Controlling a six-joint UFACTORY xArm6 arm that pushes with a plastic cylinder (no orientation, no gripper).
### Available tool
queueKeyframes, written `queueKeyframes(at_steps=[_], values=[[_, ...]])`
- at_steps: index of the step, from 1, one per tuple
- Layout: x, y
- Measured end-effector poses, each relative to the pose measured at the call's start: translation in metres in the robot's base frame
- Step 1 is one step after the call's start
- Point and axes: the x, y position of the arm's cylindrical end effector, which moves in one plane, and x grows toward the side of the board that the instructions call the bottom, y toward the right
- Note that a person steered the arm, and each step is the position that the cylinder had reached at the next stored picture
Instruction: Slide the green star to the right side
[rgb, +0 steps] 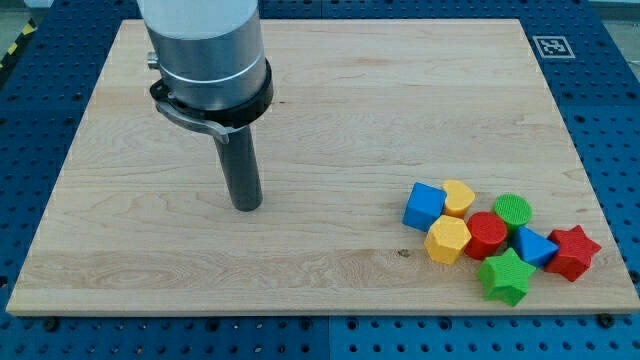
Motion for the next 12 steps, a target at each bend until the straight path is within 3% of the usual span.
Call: queueKeyframes(at_steps=[1,3,4,5,6,10,12], values=[[-0.001,0.009],[-0.071,0.063],[-0.071,0.063],[-0.025,0.063],[0.105,0.077],[0.106,0.095],[0.106,0.232]])
